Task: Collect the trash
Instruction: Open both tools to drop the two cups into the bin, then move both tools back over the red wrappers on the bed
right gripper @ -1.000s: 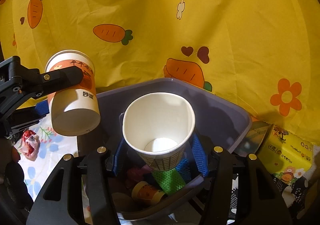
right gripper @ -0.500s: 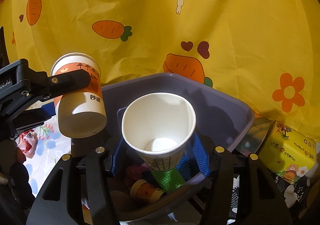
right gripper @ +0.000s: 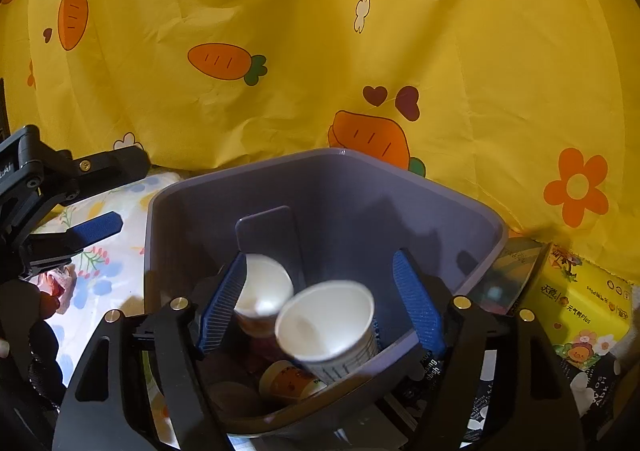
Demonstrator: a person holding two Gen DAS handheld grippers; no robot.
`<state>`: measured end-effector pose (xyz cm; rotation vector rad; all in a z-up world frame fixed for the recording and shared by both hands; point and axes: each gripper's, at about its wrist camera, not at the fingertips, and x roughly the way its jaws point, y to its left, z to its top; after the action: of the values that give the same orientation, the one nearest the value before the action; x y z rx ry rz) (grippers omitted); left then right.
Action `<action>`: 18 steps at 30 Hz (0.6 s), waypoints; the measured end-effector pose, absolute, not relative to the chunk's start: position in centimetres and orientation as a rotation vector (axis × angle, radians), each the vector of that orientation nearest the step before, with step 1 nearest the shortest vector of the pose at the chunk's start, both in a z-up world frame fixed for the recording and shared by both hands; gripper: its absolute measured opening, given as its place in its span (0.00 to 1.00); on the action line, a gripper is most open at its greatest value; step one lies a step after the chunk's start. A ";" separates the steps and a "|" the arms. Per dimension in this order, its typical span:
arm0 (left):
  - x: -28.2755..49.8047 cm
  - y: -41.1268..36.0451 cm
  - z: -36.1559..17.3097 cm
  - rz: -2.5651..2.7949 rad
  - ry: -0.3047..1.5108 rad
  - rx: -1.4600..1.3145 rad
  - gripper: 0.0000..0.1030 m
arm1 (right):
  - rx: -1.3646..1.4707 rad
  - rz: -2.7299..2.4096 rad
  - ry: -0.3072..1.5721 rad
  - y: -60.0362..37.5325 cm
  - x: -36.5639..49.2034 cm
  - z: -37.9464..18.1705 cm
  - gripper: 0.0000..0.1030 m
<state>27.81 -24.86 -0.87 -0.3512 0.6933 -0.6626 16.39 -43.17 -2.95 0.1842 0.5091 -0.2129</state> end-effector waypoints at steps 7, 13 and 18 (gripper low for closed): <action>25.8 -19.6 -1.4 -0.530 0.674 -0.340 0.90 | 0.189 -0.232 0.461 -42.9 14.9 -2.0 0.74; 23.4 -14.0 -1.6 -0.390 0.667 -0.347 0.90 | 0.193 -0.191 0.396 -41.0 13.4 -0.3 0.76; 20.8 -9.0 -1.7 -0.267 0.646 -0.357 0.90 | 0.188 -0.125 0.361 -38.2 12.7 0.8 0.78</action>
<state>20.75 -8.99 -1.72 -0.3569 0.6459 -0.2670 12.67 -38.16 0.77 0.1878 0.3609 -0.1255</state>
